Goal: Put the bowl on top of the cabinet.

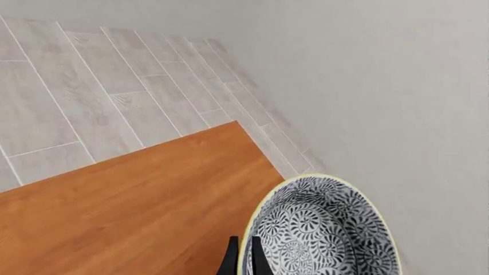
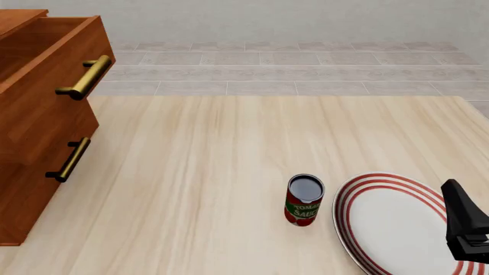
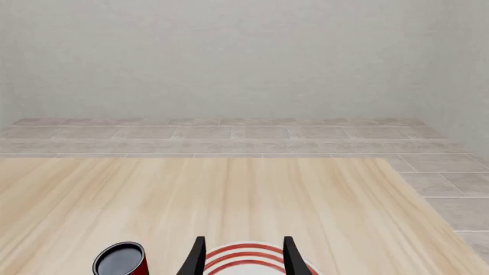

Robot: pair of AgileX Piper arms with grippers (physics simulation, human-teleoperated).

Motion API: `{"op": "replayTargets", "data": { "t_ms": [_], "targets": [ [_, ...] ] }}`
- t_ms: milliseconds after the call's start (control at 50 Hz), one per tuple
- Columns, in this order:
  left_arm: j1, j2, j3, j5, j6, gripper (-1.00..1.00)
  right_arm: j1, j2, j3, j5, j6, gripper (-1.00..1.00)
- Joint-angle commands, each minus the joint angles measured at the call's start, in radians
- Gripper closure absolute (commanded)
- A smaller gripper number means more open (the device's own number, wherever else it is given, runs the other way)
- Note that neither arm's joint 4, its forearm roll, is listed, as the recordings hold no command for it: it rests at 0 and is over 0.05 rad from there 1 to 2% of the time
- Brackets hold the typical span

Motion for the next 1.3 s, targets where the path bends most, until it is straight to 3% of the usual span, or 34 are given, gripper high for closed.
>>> {"op": "replayTargets", "data": {
  "t_ms": [20,160,180,580,900,1160,1300],
  "targets": [
    [-0.001,0.019,0.012,-0.006,0.012,1.00,0.000,0.000,0.000,0.000,0.000,-1.00],
    [-0.005,-0.005,0.033,-0.018,-0.022,1.00,0.000,0.000,0.000,0.000,0.000,-1.00],
    [-0.020,-0.012,0.041,-0.038,-0.039,-1.00,0.000,0.000,0.000,0.000,0.000,-1.00],
    [0.025,-0.062,0.024,-0.016,0.003,-1.00,0.000,0.000,0.000,0.000,0.000,-1.00],
    [0.026,-0.300,0.060,0.011,0.031,-1.00,0.000,0.000,0.000,0.000,0.000,-1.00],
    [-0.058,-0.489,0.133,0.049,0.012,-1.00,0.000,0.000,0.000,0.000,0.000,-1.00],
    [-0.169,-0.643,0.186,0.106,0.008,-1.00,0.000,0.000,0.000,0.000,0.000,-1.00]
  ]
}}
